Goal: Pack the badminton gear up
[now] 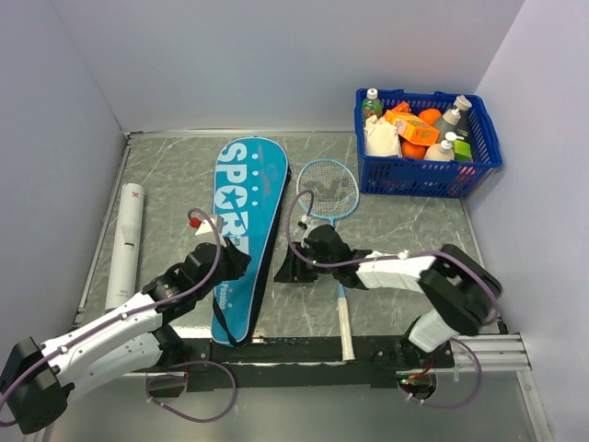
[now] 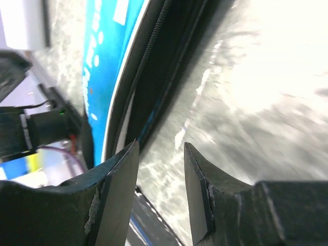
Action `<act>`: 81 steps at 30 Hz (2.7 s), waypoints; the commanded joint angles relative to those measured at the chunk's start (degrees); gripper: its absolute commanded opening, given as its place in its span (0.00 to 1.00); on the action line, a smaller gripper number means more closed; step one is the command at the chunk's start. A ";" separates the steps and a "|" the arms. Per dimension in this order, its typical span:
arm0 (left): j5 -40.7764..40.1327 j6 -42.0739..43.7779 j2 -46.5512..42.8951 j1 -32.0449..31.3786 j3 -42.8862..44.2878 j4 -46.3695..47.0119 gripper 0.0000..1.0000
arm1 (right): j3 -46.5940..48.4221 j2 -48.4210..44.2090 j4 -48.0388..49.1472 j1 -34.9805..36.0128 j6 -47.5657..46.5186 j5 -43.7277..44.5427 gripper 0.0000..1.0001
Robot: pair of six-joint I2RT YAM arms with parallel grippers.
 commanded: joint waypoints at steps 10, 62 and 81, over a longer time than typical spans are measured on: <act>0.36 8.92 8.43 -0.30 7.51 -1.43 0.36 | 5.38 -18.94 -34.27 -5.95 -13.97 19.62 0.56; -4.65 17.89 30.95 -2.76 17.19 -3.72 0.01 | 13.47 -4.01 -40.53 -18.61 -19.61 15.31 0.52; -3.42 17.27 24.36 -2.23 16.58 -3.02 0.01 | 19.10 6.63 -43.43 -18.52 -19.35 22.52 0.36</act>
